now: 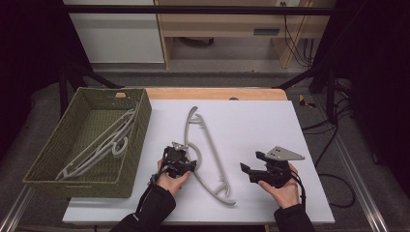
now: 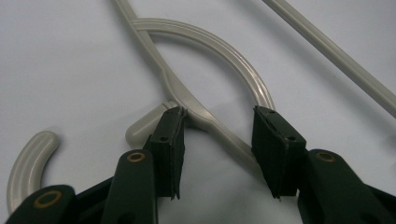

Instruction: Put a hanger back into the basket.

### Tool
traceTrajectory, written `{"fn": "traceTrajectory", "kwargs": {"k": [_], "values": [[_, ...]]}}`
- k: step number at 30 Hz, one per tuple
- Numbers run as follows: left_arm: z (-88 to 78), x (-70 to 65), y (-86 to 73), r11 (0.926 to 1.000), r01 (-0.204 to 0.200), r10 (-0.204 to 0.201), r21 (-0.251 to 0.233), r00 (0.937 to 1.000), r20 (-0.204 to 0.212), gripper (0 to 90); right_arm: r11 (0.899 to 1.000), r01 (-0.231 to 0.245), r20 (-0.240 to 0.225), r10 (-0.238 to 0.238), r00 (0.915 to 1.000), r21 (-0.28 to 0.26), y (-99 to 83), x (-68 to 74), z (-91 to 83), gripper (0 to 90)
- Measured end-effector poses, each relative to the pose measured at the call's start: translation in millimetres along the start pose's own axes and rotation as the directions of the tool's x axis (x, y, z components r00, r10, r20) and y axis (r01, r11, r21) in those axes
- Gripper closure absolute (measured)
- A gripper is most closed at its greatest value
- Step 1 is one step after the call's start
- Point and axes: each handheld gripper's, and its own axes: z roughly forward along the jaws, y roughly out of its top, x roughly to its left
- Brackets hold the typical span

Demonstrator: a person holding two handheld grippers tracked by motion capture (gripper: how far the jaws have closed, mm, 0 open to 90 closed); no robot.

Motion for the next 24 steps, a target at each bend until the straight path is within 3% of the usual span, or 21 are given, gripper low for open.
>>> {"fn": "traceTrajectory", "kwargs": {"k": [1, 3, 10, 14, 20, 22, 24], "values": [[-1.3, 3.1, 1.0, 0.9997, -0.01, 0.01, 0.022, 0.9999, 0.013, 55.8, 1.0, -0.002, -0.005, 0.002, 1.0, -0.001, 0.0, 0.1, -0.3, 25.3], [-2.2, 7.0, 2.8, 0.9994, 0.006, -0.007, 0.035, 0.9992, 0.039, 57.1, 1.0, -0.005, -0.008, 0.005, 1.0, -0.004, 0.1, 0.2, -0.6, 25.4], [-5.5, 18.7, 4.2, 0.9994, -0.006, 0.005, 0.034, 0.9997, 0.024, 61.2, 1.0, -0.009, -0.008, 0.009, 0.9999, -0.001, -0.2, -0.3, -1.2, 25.5], [-8.6, 27.6, 5.5, 0.9982, -0.009, 0.007, 0.059, 0.9993, 0.037, 62.8, 1.0, -0.008, -0.009, 0.008, 0.9999, -0.003, -0.1, -0.2, -1.2, 25.7], [-6.8, 23.8, 5.0, 0.9987, 0.03, -0.03, 0.041, 0.9995, 0.004, 63.1, 1.0, -0.003, -0.012, 0.003, 0.9999, 0.0, -0.3, -0.4, -0.2, 25.7], [-7.0, 22.3, 4.5, 0.9985, 0.031, -0.032, 0.046, 0.9992, 0.023, 57.5, 1.0, 0.0, -0.009, 0.0, 1.0, 0.001, -0.4, -0.3, 0.2, 25.6], [-5.7, 17.7, 2.9, 0.9992, 0.027, -0.027, 0.028, 0.9996, -0.002, 52.1, 1.0, -0.001, -0.008, 0.001, 1.0, 0.002, -0.5, -0.3, 0.3, 25.7]]}}
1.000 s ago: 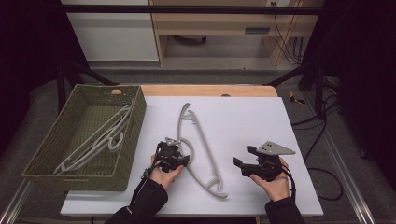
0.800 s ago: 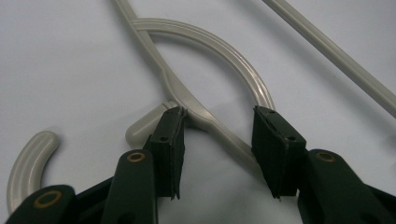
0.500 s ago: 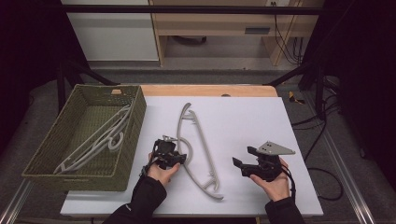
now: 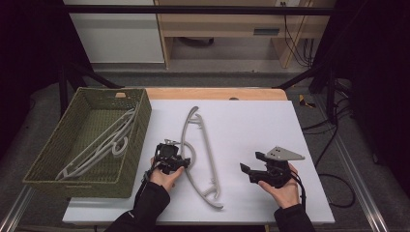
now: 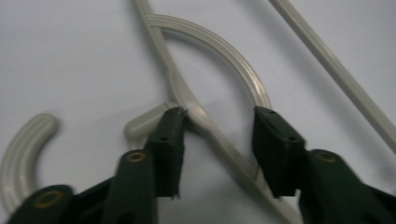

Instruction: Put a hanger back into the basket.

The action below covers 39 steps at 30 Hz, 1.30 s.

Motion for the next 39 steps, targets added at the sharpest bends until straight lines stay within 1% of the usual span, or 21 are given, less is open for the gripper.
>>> {"fn": "traceTrajectory", "kwargs": {"k": [2, 4, 5, 6, 8, 10, 12, 15, 18, 22, 24, 25, 30, 31, 32, 33, 34, 35, 36, 38, 39], "values": [[1.0, -0.4, -0.9, 0.9998, 0.014, -0.014, -0.012, 0.9999, 0.008, 52.4, 1.0, -0.001, -0.002, 0.001, 1.0, -0.001, 0.0, -0.2, -0.2, 25.6], [2.4, -3.1, -1.2, 0.9995, 0.019, -0.019, -0.023, 0.9998, -0.011, 52.7, 1.0, -0.004, -0.005, 0.004, 1.0, -0.002, 0.0, -0.2, -0.1, 25.6], [2.4, -3.9, -1.2, 0.9998, -0.014, 0.014, -0.015, 0.9994, -0.032, 54.0, 1.0, -0.001, 0.002, 0.001, 1.0, 0.0, -0.1, -0.3, 0.1, 25.6], [3.1, -7.7, -1.4, 0.9994, -0.033, 0.032, -0.013, 0.9973, -0.067, 55.4, 1.0, 0.0, 0.001, 0.0, 1.0, 0.0, -0.1, -0.1, 0.4, 25.6], [5.7, -15.3, -2.5, 0.9968, -0.079, 0.078, -0.008, 0.989, -0.126, 58.5, 1.0, 0.002, -0.003, -0.002, 1.0, -0.001, -0.1, 0.5, 0.7, 25.5], [6.9, -18.5, -2.2, 0.9962, -0.086, 0.085, -0.005, 0.9856, -0.147, 59.4, 1.0, 0.0, -0.003, 0.0, 1.0, -0.001, 0.1, 1.0, 0.5, 25.4], [6.7, -17.7, -0.9, 0.9962, -0.087, 0.087, 0.004, 0.9864, -0.139, 59.6, 1.0, 0.0, -0.004, 0.0, 1.0, -0.003, 0.2, 1.2, 0.1, 25.3], [5.2, -12.0, 2.9, 0.9968, -0.078, 0.079, 0.021, 0.9918, -0.1, 60.2, 1.0, 0.0, -0.004, 0.0, 1.0, -0.001, 0.0, 1.0, 0.0, 25.3], [4.1, -6.8, 5.6, 0.9969, -0.072, 0.074, 0.032, 0.9949, -0.068, 61.3, 1.0, -0.005, -0.006, 0.005, 1.0, -0.005, 0.2, 1.1, -0.2, 25.2], [4.0, -2.6, 7.7, 0.9966, -0.072, 0.075, 0.039, 0.9952, -0.063, 61.6, 1.0, -0.011, -0.004, 0.011, 0.9999, -0.005, 0.0, 0.9, -0.8, 25.1], [2.4, 1.6, 10.2, 0.997, -0.076, 0.077, 0.016, 0.9951, -0.062, 67.4, 1.0, -0.003, -0.005, 0.003, 1.0, -0.003, -0.2, 0.5, -1.3, 25.1], [2.1, 3.2, 12.0, 0.9964, -0.08, 0.082, 0.027, 0.995, -0.058, 69.3, 1.0, -0.005, -0.005, 0.005, 1.0, -0.004, -0.2, 0.7, -1.5, 25.1], [2.0, 8.6, 13.2, 0.997, -0.076, 0.076, 0.016, 0.9961, -0.045, 69.5, 1.0, -0.017, -0.003, 0.017, 0.9998, -0.007, -0.3, -0.1, -1.2, 25.1], [1.7, 9.5, 13.6, 0.9977, -0.066, 0.066, 0.018, 0.9972, -0.035, 69.5, 1.0, -0.011, -0.003, 0.011, 0.9999, -0.005, -0.4, -0.6, -0.8, 25.1], [-0.3, 12.1, 14.7, 0.9986, -0.053, 0.053, -0.002, 0.9983, -0.025, 71.4, 1.0, -0.007, -0.004, 0.007, 1.0, -0.002, -0.5, -0.8, -0.7, 25.0], [-3.5, 15.8, 17.2, 0.9987, -0.045, 0.045, -0.024, 0.9989, 0.012, 78.8, 1.0, -0.012, -0.001, 0.012, 0.9999, 0.0, -0.5, -0.1, -0.2, 25.0], [-7.4, 19.2, 20.6, 0.9984, -0.04, 0.041, -0.041, 0.9991, 0.014, 75.3, 1.0, -0.005, -0.002, 0.005, 1.0, -0.002, -0.7, -0.2, 0.0, 24.9], [-10.2, 22.6, 24.2, 0.9963, -0.037, 0.037, -0.078, 0.9993, 0.004, 72.9, 1.0, -0.007, 0.0, 0.007, 1.0, -0.001, -0.7, -0.5, -0.3, 24.9], [-11.3, 26.8, 28.5, 0.9962, -0.023, 0.023, -0.084, 0.9997, 0.001, 68.6, 1.0, -0.01, -0.003, 0.01, 0.9999, -0.004, -0.7, -1.0, -0.1, 24.9], [-8.0, 33.2, 35.1, 0.9977, -0.031, 0.031, -0.06, 0.9995, 0.005, 63.0, 1.0, -0.014, -0.001, 0.014, 0.9999, 0.0, -1.1, -1.2, 0.9, 25.0], [-3.6, 34.0, 36.0, 0.9969, -0.027, 0.028, -0.074, 0.9996, 0.007, 60.7, 1.0, -0.007, -0.005, 0.007, 1.0, 0.004, -1.5, -1.5, 1.2, 24.9]]}}
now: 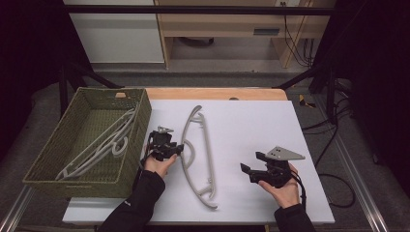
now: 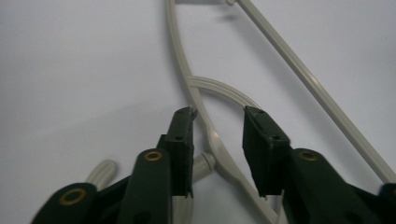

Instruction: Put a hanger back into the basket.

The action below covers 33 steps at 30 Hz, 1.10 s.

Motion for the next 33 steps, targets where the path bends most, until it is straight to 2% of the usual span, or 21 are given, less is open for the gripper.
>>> {"fn": "traceTrajectory", "kwargs": {"k": [1, 3, 6, 8, 14, 15, 17, 19, 21, 22, 24, 26, 28, 30, 31, 33], "values": [[4.8, 0.9, -0.1, 0.9999, -0.009, 0.009, 0.011, 1.0, 0.004, 59.4, 1.0, -0.003, -0.003, 0.003, 1.0, 0.002, -0.3, 0.4, 0.0, 24.8], [16.9, 0.0, -1.0, 0.9983, -0.032, 0.033, 0.048, 0.9992, -0.02, 57.4, 1.0, 0.0, 0.001, 0.0, 1.0, 0.001, -0.2, -0.3, 0.0, 24.9], [26.7, 1.8, -1.9, 0.9965, -0.039, 0.042, 0.074, 0.9985, -0.034, 57.2, 1.0, -0.005, 0.001, 0.005, 1.0, 0.001, -0.2, 0.0, -0.8, 24.8], [28.8, 1.7, 0.0, 0.9977, -0.018, 0.019, 0.066, 0.9995, -0.027, 59.2, 1.0, -0.004, 0.002, 0.004, 1.0, -0.006, 0.1, -0.5, -0.6, 24.9], [36.3, -11.0, 5.2, 0.9939, -0.071, 0.081, 0.085, 0.99, -0.116, 71.5, 1.0, -0.002, -0.003, 0.002, 1.0, 0.0, -0.1, 0.5, 1.0, 24.9], [36.6, -11.8, 6.2, 0.9933, -0.071, 0.082, 0.091, 0.9896, -0.119, 72.1, 1.0, -0.004, -0.002, 0.004, 1.0, 0.002, -0.2, 0.6, 0.3, 24.9], [36.8, -10.2, 8.2, 0.9925, -0.071, 0.081, 0.099, 0.9908, -0.108, 72.5, 1.0, 0.0, -0.001, 0.0, 1.0, 0.001, -0.2, -0.3, -0.2, 24.9], [34.8, -5.2, 10.3, 0.9918, -0.06, 0.069, 0.113, 0.9948, -0.076, 73.0, 1.0, -0.007, -0.003, 0.007, 1.0, 0.0, -0.1, -0.1, -0.9, 24.9], [32.4, -3.0, 11.7, 0.994, -0.054, 0.059, 0.095, 0.9971, -0.048, 75.7, 1.0, -0.006, -0.005, 0.006, 1.0, 0.0, -0.1, 0.0, -0.9, 24.9], [30.3, -2.6, 13.2, 0.992, -0.071, 0.076, 0.104, 0.9959, -0.049, 78.9, 1.0, -0.003, -0.002, 0.003, 1.0, 0.0, -0.1, -0.4, -0.5, 25.0], [30.8, -4.7, 14.6, 0.9887, -0.086, 0.094, 0.123, 0.9936, -0.062, 79.0, 1.0, -0.003, -0.01, 0.003, 0.9999, 0.0, -0.2, -0.7, 0.1, 25.1], [31.9, -5.8, 15.2, 0.9902, -0.077, 0.086, 0.117, 0.9934, -0.076, 79.0, 1.0, -0.013, -0.001, 0.013, 0.9999, 0.005, -0.4, 0.7, 0.9, 25.0], [34.4, -3.9, 14.6, 0.9919, -0.065, 0.073, 0.109, 0.9948, -0.071, 77.6, 1.0, -0.004, -0.012, 0.004, 0.9999, 0.002, -0.2, 0.3, 0.0, 24.9], [39.2, -2.2, 13.5, 0.9918, -0.069, 0.076, 0.107, 0.9951, -0.064, 70.1, 1.0, -0.009, -0.006, 0.009, 0.9999, -0.001, 0.0, -0.5, -0.1, 24.9], [40.8, -3.5, 13.6, 0.9949, -0.06, 0.065, 0.082, 0.9956, -0.067, 69.4, 1.0, -0.009, -0.004, 0.009, 0.9999, -0.001, -0.1, -0.7, 0.0, 25.0], [44.0, -4.5, 13.6, 0.9955, -0.071, 0.075, 0.062, 0.9958, -0.053, 68.5, 1.0, -0.007, -0.007, 0.007, 1.0, 0.0, -0.2, -1.1, -0.1, 25.0]]}}
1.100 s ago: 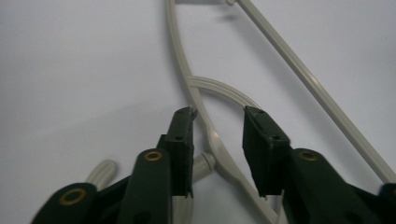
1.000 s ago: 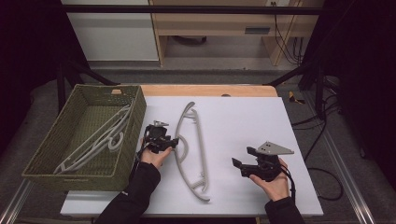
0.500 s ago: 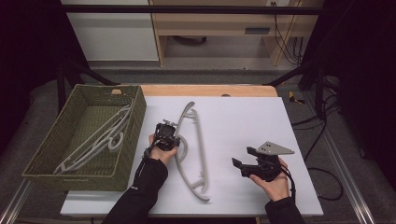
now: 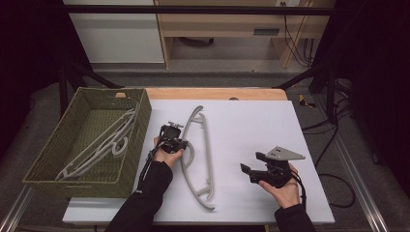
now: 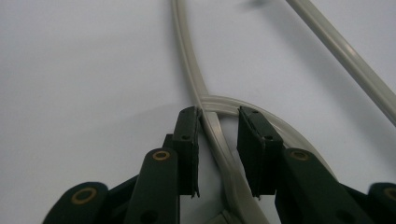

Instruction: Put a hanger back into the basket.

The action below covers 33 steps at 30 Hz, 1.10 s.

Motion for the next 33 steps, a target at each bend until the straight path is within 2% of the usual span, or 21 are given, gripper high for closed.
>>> {"fn": "traceTrajectory", "kwargs": {"k": [2, 9, 11, 14, 18, 21, 22, 23, 25, 27, 29, 31, 33], "values": [[0.5, 0.3, 0.0, 0.9999, -0.011, 0.011, 0.005, 0.9999, -0.01, 73.2, 1.0, -0.003, 0.0, 0.003, 1.0, -0.001, 0.1, 0.2, 0.1, 25.0], [0.5, 0.0, -0.4, 0.9996, -0.028, 0.028, -0.003, 0.9992, 0.027, 74.9, 1.0, -0.004, -0.003, 0.004, 1.0, -0.004, 0.2, 0.4, 0.0, 25.2], [1.1, -2.5, -0.7, 0.9989, -0.046, 0.046, -0.004, 0.9968, 0.066, 75.8, 1.0, -0.001, -0.006, 0.001, 1.0, -0.004, 0.2, 0.3, 0.5, 25.3], [3.5, -9.4, -0.3, 0.996, -0.088, 0.089, -0.014, 0.9897, 0.112, 76.8, 1.0, 0.003, -0.011, -0.003, 0.9999, -0.001, -0.1, 0.2, 0.8, 25.3], [4.6, -16.5, 2.7, 0.9927, -0.12, 0.119, 0.0, 0.9839, 0.133, 77.9, 1.0, 0.003, -0.011, -0.003, 0.9999, -0.001, -0.1, -0.1, 0.5, 25.5], [2.2, -20.6, 3.2, 0.9899, -0.141, 0.139, 0.007, 0.9821, 0.126, 78.9, 1.0, 0.002, -0.012, -0.002, 0.9999, -0.002, -0.3, -0.4, 0.0, 25.5], [-2.0, -21.4, 3.6, 0.9888, -0.149, 0.147, 0.006, 0.9813, 0.124, 78.8, 1.0, 0.002, -0.011, -0.002, 0.9999, -0.002, -0.3, -0.5, -0.1, 25.4], [-8.4, -21.4, 4.9, 0.9902, -0.139, 0.138, 0.0, 0.9824, 0.125, 77.7, 1.0, -0.007, -0.012, 0.007, 0.9999, -0.006, -0.1, 0.0, -0.2, 25.4], [-21.1, -20.4, 7.5, 0.9924, -0.122, 0.123, -0.019, 0.9832, 0.135, 65.8, 1.0, -0.008, -0.005, 0.008, 1.0, -0.003, -0.1, -0.5, -1.2, 25.3], [-38.0, -19.2, 9.4, 0.9936, -0.113, 0.113, -0.011, 0.984, 0.138, 60.3, 1.0, -0.001, -0.005, 0.001, 1.0, -0.004, -0.1, -1.3, -1.4, 25.3], [-48.7, -19.5, 9.1, 0.9921, -0.12, 0.113, 0.037, 0.9824, 0.149, 56.8, 1.0, -0.001, -0.006, 0.001, 1.0, -0.004, 0.1, -1.3, -1.5, 25.2], [-53.6, -22.3, 5.8, 0.9906, -0.124, 0.115, 0.057, 0.9837, 0.138, 55.0, 1.0, -0.003, -0.004, 0.003, 1.0, -0.001, 0.2, -1.1, -1.4, 25.1], [-55.0, -24.5, 1.4, 0.9878, -0.121, 0.107, 0.098, 0.9848, 0.136, 54.0, 1.0, -0.007, -0.01, 0.007, 0.9999, -0.003, 0.5, -0.4, -2.0, 25.0]]}}
